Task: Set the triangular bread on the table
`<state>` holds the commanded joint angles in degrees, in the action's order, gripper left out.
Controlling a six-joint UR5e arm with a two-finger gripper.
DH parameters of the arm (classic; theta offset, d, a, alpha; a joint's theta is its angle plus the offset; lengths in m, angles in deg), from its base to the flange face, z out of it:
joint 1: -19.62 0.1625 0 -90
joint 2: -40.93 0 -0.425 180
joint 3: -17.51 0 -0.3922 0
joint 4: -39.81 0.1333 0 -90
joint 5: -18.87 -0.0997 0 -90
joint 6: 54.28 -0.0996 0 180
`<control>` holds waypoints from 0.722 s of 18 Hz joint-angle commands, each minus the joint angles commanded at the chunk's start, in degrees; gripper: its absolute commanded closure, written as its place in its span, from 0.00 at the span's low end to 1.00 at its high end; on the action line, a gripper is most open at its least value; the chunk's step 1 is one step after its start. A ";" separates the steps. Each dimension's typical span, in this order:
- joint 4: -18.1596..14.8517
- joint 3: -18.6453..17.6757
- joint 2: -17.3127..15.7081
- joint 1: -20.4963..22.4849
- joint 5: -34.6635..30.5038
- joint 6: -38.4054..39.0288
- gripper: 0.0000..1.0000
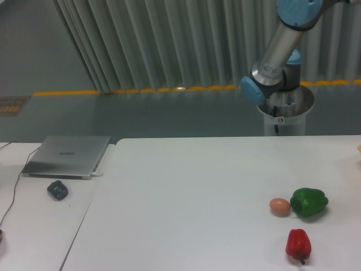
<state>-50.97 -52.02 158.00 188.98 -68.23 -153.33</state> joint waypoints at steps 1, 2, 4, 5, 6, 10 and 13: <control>-0.71 0.44 0.00 0.00 0.00 0.00 0.73; -0.89 0.88 0.00 0.00 0.09 0.00 0.73; -1.33 1.24 -0.17 0.00 0.00 0.00 0.73; -1.85 1.67 -0.18 0.00 0.09 0.00 0.73; -2.29 1.68 -0.18 0.00 0.17 0.00 0.73; -3.35 2.12 -0.44 0.09 1.84 0.00 0.73; -3.97 2.38 -0.53 0.18 3.69 0.00 0.73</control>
<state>-54.94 -49.64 157.47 189.16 -64.55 -153.33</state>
